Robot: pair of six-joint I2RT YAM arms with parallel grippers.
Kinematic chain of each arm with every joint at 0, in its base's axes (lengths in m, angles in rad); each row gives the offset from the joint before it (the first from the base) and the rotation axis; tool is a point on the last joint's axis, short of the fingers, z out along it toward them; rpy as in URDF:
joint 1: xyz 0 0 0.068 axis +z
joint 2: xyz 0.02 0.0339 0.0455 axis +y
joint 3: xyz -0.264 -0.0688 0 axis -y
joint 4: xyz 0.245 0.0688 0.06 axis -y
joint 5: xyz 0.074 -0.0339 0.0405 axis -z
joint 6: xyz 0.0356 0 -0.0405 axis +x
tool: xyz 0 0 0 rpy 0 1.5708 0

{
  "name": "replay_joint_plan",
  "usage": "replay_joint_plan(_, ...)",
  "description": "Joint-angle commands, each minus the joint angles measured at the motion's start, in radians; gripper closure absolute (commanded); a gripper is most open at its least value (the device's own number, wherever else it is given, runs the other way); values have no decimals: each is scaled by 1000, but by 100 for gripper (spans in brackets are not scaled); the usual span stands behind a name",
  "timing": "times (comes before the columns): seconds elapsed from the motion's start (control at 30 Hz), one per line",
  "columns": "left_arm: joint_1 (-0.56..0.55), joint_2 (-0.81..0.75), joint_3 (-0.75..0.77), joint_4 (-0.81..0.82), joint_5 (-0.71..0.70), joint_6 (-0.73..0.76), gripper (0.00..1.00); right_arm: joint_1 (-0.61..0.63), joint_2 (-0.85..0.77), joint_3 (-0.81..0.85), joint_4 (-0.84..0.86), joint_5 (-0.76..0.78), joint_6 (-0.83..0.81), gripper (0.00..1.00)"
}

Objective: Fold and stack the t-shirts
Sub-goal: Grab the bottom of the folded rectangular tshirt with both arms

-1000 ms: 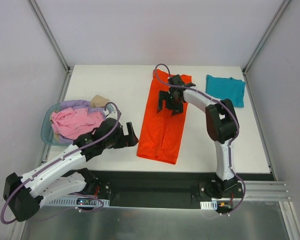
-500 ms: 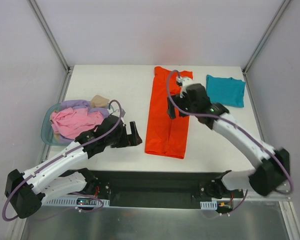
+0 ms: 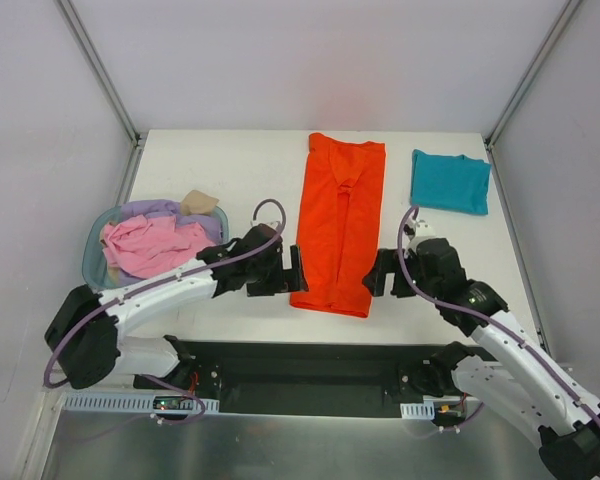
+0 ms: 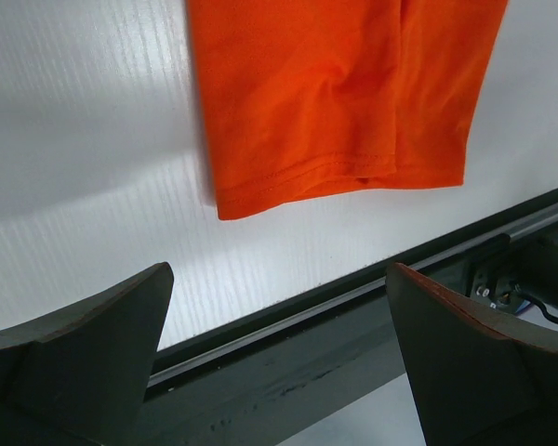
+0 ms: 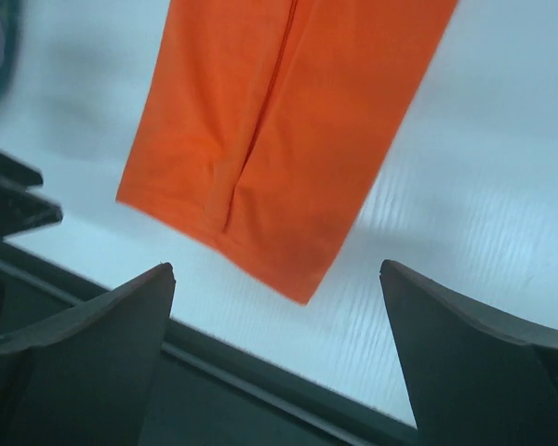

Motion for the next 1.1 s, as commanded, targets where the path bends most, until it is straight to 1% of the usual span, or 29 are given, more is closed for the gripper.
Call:
replay_joint_plan(0.0, -8, 124, 51, 38, 46, -25, 6, -2, -8, -90, -16, -196, 83, 3)
replay_joint_plan(0.07, -9, 194, 66, 39, 63, -18, 9, 0, 21, -116, -5, -217, 116, 3)
replay_joint_plan(0.1, -9, 216, 71, 39, 71, -15, 15, 0, 30, -145, 10, -223, 122, 3)
replay_joint_plan(0.2, -9, 280, 78, 42, 65, -18, 23, 1, 76, -176, 49, -239, 142, 2)
replay_joint_plan(0.23, -8, 294, 81, 42, 62, -18, 30, 0, 104, -179, 52, -237, 142, 2)
replay_joint_plan(0.3, -8, 331, 85, 44, 55, -20, 38, 0, 132, -182, 58, -222, 143, 2)
replay_joint_plan(0.33, -6, 342, 91, 44, 46, -20, 46, 0, 159, -185, 69, -220, 143, 1)
replay_joint_plan(0.37, -6, 366, 91, 43, 45, -18, 50, 0, 173, -187, 76, -217, 149, 1)
replay_joint_plan(0.43, 8, 386, 94, 44, 54, -23, 54, 1, 217, -182, 75, -200, 157, 1)
replay_joint_plan(0.47, 11, 408, 97, 44, 61, -21, 63, 1, 230, -182, 76, -179, 160, 1)
replay_joint_plan(0.5, 12, 415, 97, 44, 63, -23, 67, 0, 244, -181, 79, -176, 160, 1)
replay_joint_plan(0.53, 15, 429, 103, 46, 65, -21, 68, 0, 260, -182, 87, -174, 160, 3)
replay_joint_plan(0.6, 17, 440, 106, 44, 71, -15, 75, 0, 276, -178, 90, -174, 156, 3)
replay_joint_plan(0.7, 17, 457, 108, 44, 75, -21, 80, 1, 302, -165, 84, -162, 153, 3)
replay_joint_plan(0.77, 20, 471, 115, 44, 77, -18, 86, 0, 322, -162, 86, -157, 151, 4)
replay_joint_plan(0.8, 20, 474, 118, 44, 81, -14, 93, 0, 330, -161, 90, -156, 151, 5)
replay_joint_plan(0.87, 18, 481, 123, 44, 91, -8, 100, 0, 354, -155, 95, -156, 151, 8)
replay_joint_plan(0.97, 20, 474, 120, 44, 105, -6, 100, 1, 383, -149, 119, -165, 151, 16)
replay_joint_plan(1.0, 20, 468, 117, 44, 105, -6, 100, 1, 392, -144, 127, -164, 152, 22)
replay_joint_plan(1.07, 18, 451, 105, 46, 98, -11, 100, 0, 423, -144, 159, -164, 148, 29)
